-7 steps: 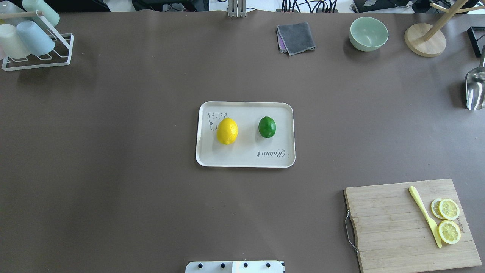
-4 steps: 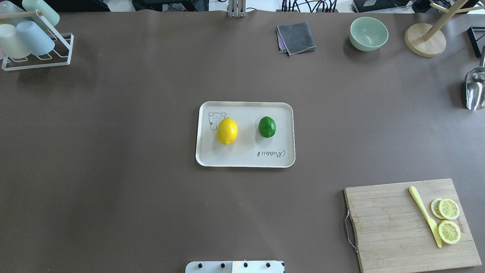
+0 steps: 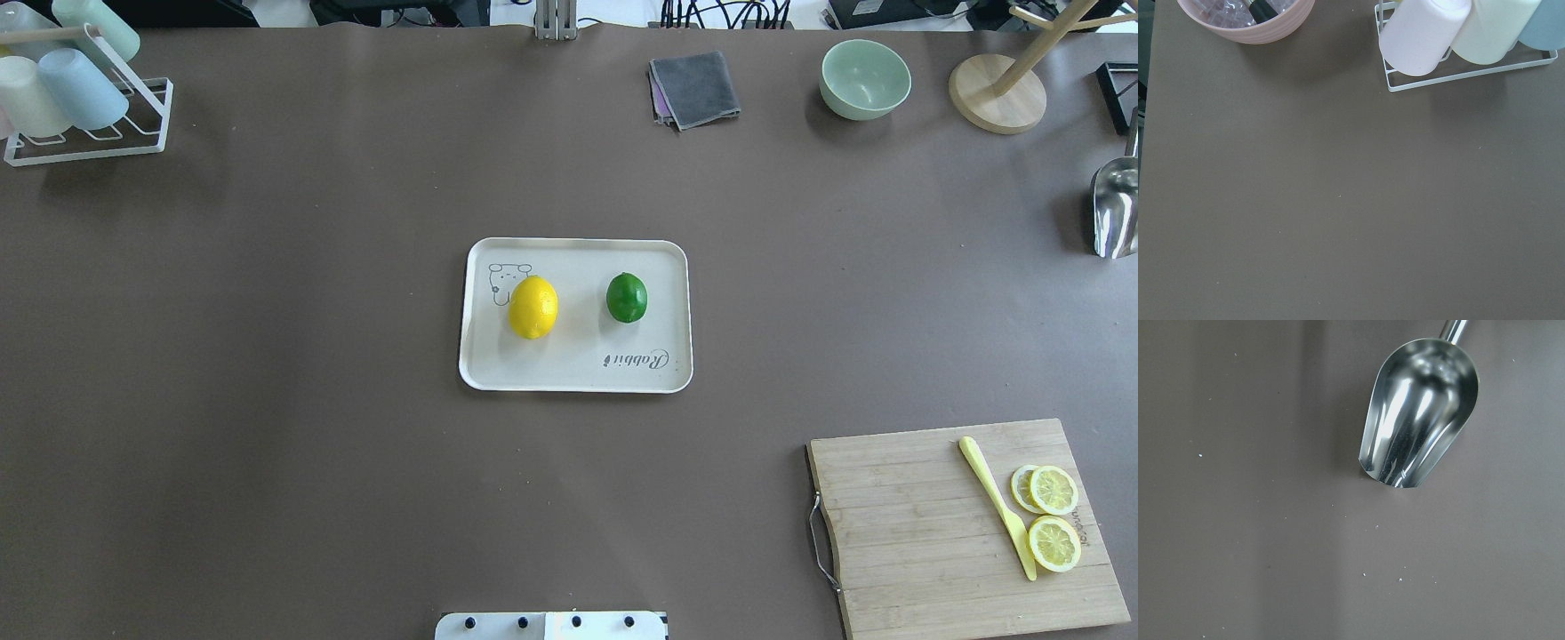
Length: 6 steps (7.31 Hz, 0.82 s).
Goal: Place all lemons on tray
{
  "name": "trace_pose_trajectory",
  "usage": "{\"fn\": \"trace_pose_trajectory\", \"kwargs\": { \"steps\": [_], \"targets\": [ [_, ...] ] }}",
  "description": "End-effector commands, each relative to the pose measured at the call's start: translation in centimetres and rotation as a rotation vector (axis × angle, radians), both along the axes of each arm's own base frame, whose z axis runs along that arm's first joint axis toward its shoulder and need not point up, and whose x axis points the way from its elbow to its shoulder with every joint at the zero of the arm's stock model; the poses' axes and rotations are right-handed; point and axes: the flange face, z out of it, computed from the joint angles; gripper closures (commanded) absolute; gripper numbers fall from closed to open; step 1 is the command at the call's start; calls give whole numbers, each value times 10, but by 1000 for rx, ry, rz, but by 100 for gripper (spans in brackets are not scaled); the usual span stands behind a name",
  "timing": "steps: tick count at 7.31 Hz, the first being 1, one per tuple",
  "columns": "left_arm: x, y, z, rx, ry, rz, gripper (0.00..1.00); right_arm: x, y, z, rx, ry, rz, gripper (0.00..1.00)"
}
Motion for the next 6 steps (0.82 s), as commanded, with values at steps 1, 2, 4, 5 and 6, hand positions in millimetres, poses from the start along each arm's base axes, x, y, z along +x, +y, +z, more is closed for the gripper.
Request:
{"fn": "trace_pose_trajectory", "kwargs": {
  "steps": [1,2,4,5,6],
  "targets": [
    [1,-1,1,0,0,3,2,0,1,2,-1,6,-1,0],
    [1,-1,1,0,0,3,2,0,4,5,-6,4,-1,0],
    [1,-1,1,-1,0,3,2,0,6,7,-9,4,-1,0],
    [1,-1,2,-3,0,3,2,1,7,7,-9,6,-1,0],
    [1,-1,2,-5,-1,3,2,1,6,6,-6,6,-1,0]
  ]
}}
